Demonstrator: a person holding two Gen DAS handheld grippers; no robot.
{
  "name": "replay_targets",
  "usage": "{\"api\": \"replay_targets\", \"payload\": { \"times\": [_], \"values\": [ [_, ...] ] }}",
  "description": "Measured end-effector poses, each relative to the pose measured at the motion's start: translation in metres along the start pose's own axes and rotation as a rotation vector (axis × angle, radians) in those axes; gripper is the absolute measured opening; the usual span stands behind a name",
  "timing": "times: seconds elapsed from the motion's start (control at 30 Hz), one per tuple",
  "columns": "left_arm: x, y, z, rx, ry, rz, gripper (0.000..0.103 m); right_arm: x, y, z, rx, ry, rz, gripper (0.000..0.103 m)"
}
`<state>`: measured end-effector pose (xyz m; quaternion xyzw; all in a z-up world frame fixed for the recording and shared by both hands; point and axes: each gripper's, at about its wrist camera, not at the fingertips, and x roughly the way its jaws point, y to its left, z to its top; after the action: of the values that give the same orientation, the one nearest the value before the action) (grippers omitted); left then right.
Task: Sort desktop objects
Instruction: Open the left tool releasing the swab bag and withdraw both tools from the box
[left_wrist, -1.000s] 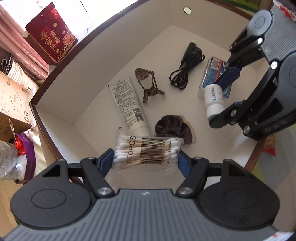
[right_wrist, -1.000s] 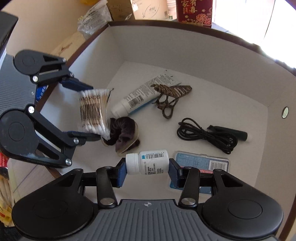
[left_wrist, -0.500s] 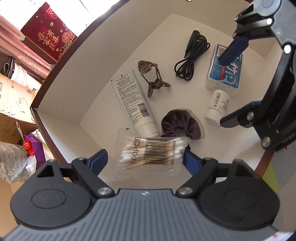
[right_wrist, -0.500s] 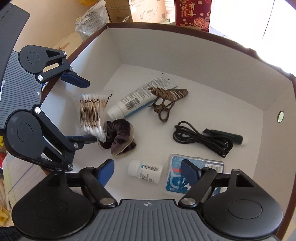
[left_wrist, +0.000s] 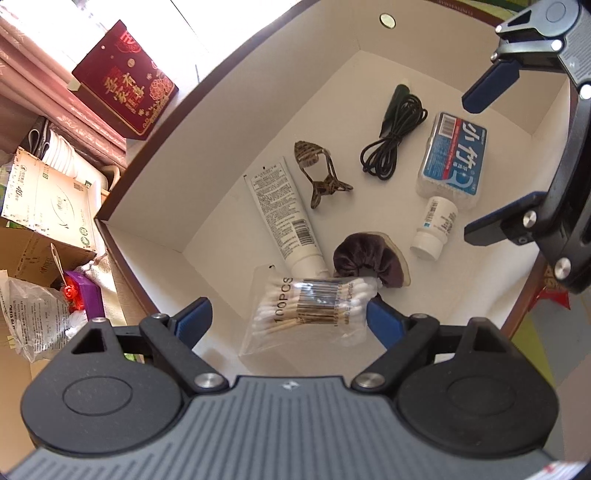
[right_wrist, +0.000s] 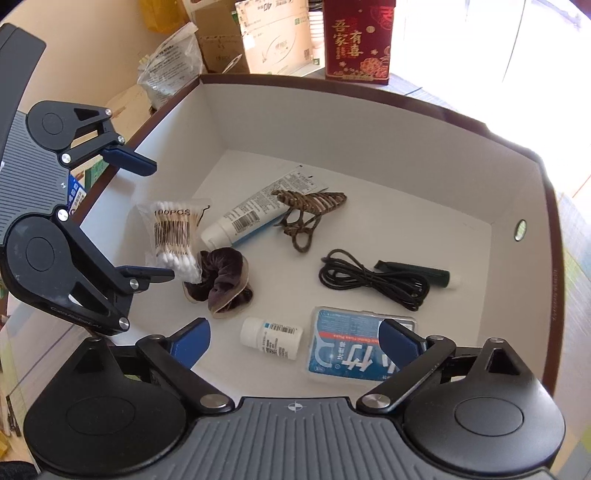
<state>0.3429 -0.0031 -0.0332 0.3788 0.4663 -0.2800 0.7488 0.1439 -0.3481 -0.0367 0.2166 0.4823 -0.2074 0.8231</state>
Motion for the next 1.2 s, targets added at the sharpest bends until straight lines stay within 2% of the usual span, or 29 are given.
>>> {"api": "replay_targets", "payload": {
  "times": [0.1, 0.2, 0.43, 0.63, 0.83, 1.07, 1.2],
  "values": [
    [-0.008, 0.002, 0.0, -0.024, -0.02, 0.004, 0.089, -0.01, -0.002, -0.004, 0.019, -0.026, -0.017, 0.096],
    [-0.019, 0.0, 0.0, -0.045, -0.045, 0.002, 0.097, -0.02, -0.006, -0.009, 0.05, -0.054, -0.026, 0.097],
    [-0.045, -0.016, 0.0, -0.069, -0.103, 0.012, 0.098, -0.049, -0.013, -0.017, 0.141, -0.155, -0.076, 0.101],
    [-0.065, -0.023, -0.002, -0.103, -0.138, 0.038, 0.098, -0.069, -0.012, -0.024, 0.162, -0.206, -0.106, 0.101],
    [-0.086, -0.021, -0.009, -0.192, -0.179, 0.072, 0.099, -0.084, -0.006, -0.04, 0.167, -0.25, -0.155, 0.101],
    [-0.11, -0.028, -0.022, -0.304, -0.237, 0.13, 0.099, -0.096, -0.001, -0.066, 0.224, -0.286, -0.172, 0.101],
    [-0.122, -0.035, -0.033, -0.375, -0.271, 0.137, 0.099, -0.102, 0.006, -0.081, 0.246, -0.304, -0.2, 0.101]
  ]
}}
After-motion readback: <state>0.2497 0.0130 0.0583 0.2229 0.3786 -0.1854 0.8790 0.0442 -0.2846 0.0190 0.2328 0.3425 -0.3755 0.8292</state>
